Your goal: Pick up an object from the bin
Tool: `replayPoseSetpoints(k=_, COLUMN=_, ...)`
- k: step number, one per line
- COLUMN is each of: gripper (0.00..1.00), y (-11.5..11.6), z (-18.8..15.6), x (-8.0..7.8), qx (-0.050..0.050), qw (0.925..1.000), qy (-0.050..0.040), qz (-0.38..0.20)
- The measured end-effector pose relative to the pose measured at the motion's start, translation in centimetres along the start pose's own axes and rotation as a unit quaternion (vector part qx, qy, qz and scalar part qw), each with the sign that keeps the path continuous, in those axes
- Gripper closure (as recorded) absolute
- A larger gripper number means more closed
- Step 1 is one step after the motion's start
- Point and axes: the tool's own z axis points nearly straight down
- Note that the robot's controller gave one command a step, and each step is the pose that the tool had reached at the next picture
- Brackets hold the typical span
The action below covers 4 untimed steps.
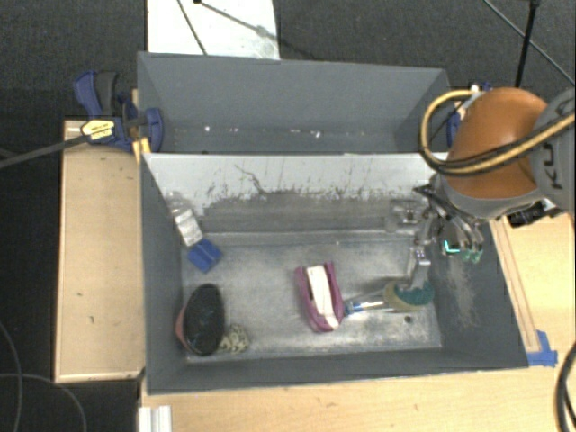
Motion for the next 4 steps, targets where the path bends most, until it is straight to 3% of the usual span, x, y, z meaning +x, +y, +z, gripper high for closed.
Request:
replayPoseSetpoints(k=1, gripper=0.0, y=-6.0, z=8.5, x=3.5, qx=0.001, qw=0.9979, qy=-0.0003, qz=-0.065)
replayPoseSetpoints(k=2, gripper=1.0, y=-5.7, z=8.3, x=3.2, qx=0.001, qw=0.9977, qy=-0.0035, qz=-0.067)
replayPoseSetpoints(k=3, gripper=1.0, y=-7.8, z=-7.5, x=5.0, qx=0.002, qw=0.9965, qy=-0.0069, qz=-0.083)
replayPoseSetpoints(k=4, gripper=1.0, y=-2.5, z=-3.1, x=-0.4, qx=0.0, qw=0.9637, qy=-0.0042, qz=-0.267)
